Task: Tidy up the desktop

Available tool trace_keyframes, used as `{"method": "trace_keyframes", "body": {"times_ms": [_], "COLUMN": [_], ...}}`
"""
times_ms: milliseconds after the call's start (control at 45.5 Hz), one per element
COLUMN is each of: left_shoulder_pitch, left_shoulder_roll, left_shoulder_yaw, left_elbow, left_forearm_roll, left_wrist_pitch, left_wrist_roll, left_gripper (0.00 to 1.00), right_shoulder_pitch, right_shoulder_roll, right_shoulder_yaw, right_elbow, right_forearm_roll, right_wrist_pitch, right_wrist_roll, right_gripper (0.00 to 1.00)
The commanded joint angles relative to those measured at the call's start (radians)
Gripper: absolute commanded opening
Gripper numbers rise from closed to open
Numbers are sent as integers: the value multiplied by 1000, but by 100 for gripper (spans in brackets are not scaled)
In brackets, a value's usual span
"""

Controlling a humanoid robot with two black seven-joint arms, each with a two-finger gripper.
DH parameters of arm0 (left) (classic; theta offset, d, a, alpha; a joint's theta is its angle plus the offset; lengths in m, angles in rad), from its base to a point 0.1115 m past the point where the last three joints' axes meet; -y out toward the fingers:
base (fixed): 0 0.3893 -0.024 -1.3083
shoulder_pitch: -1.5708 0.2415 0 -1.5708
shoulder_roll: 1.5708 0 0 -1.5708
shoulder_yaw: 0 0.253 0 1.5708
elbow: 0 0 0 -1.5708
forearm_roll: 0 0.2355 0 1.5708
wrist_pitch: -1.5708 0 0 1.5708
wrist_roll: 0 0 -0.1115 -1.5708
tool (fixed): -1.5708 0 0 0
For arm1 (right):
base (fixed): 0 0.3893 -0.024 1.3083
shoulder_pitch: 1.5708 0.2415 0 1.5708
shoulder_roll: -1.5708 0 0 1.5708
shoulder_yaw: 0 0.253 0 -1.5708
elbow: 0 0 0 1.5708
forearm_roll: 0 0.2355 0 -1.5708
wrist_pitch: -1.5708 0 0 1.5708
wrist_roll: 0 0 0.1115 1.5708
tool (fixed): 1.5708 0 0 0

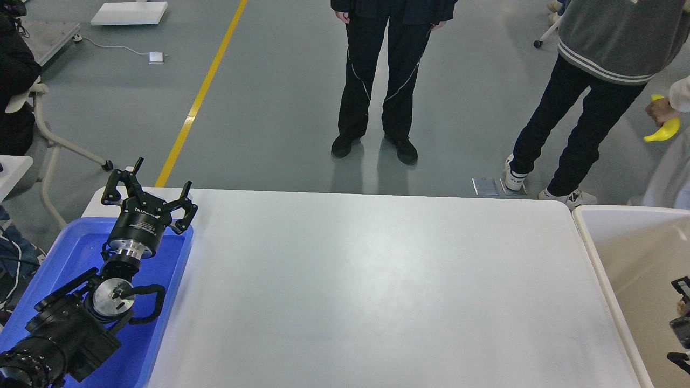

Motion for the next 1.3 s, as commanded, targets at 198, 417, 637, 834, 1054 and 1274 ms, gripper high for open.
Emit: {"method": "trace_keyframes", "body": {"times_ms": [198, 417, 637, 834, 1054, 1274], "left_shoulder_pitch": [0, 0, 0, 0, 0, 0], "left_shoulder_roll": [0, 0, 0, 0, 0, 0], "left_shoulder_yaw": [0, 0, 0, 0, 0, 0], "left_elbow": [0, 0, 0, 0, 0, 1], "left_forearm_roll": [0, 0, 0, 0, 0, 0], "left_wrist_pitch": [0, 0, 0, 0, 0, 0], "left_wrist_roll": [0, 0, 0, 0, 0, 0], "left_gripper": [100, 100, 100, 100, 100, 100], "right_shoulder_pitch": [134, 340, 458, 443, 369, 275], "right_shoulder_roll": [-48, -215, -315, -321, -309, -260], "right_shoulder_yaw": [4, 80, 380, 766, 1077, 1295], "right_elbow": [19, 165, 379, 543, 708, 785], "right_forearm_roll": [0, 2, 0, -14, -23, -23], "right_wrist_pitch": [7, 4, 7, 10, 24, 112], "right_wrist_roll": [-1, 11, 28, 30, 33, 53], "right_gripper": [99, 99, 100, 100, 100, 100]}}
